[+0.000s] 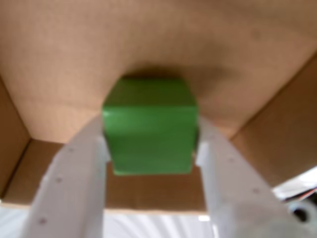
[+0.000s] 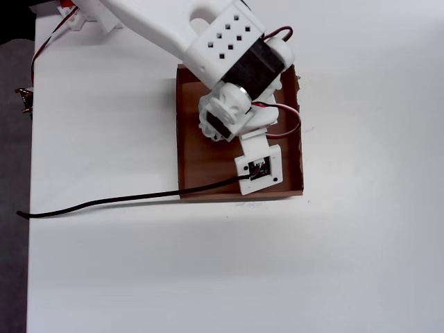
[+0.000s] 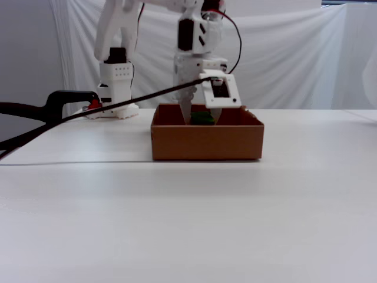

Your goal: Grasp a green cube and put it in a box.

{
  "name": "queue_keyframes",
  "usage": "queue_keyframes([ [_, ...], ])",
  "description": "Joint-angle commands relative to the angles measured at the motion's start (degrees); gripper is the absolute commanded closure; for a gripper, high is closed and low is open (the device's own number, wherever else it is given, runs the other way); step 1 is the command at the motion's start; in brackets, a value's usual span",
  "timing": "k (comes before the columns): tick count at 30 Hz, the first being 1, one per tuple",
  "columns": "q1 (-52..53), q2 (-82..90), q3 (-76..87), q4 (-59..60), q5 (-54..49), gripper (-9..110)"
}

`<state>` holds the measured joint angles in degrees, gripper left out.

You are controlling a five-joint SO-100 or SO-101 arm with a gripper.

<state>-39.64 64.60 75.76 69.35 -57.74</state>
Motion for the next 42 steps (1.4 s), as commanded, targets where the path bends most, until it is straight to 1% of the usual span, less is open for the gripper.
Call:
queue_keyframes([
  [1, -0.88, 1.05, -1.76, -0.09, 0.26, 86],
  [11, -0.26, 1.67, 0.70, -0.35, 0.26, 83],
  [14, 0.70, 4.04, 1.67, -0.26, 0.26, 80],
  [16, 2.20, 7.65, 1.76, 0.35, 0.26, 76],
  [22, 11.43, 21.62, 0.35, 0.97, 0.26, 75],
  [26, 21.88, 33.13, 4.13, 2.37, 0.44, 75],
  [29, 30.15, 42.19, 11.87, 3.08, 3.87, 75],
  [31, 35.95, 47.72, 18.54, 5.71, 3.87, 75],
  [32, 38.85, 50.71, 22.50, 6.33, 3.87, 75],
  [33, 42.98, 56.16, 29.88, 5.54, 3.87, 75],
  [36, 46.05, 65.13, 42.71, 1.58, 3.87, 75],
  [38, 46.32, 72.51, 52.56, -0.88, 3.87, 75],
  [39, 45.26, 87.36, 68.82, -2.64, 3.87, 75],
  [42, 47.46, 99.58, 77.96, -1.49, 3.87, 75],
])
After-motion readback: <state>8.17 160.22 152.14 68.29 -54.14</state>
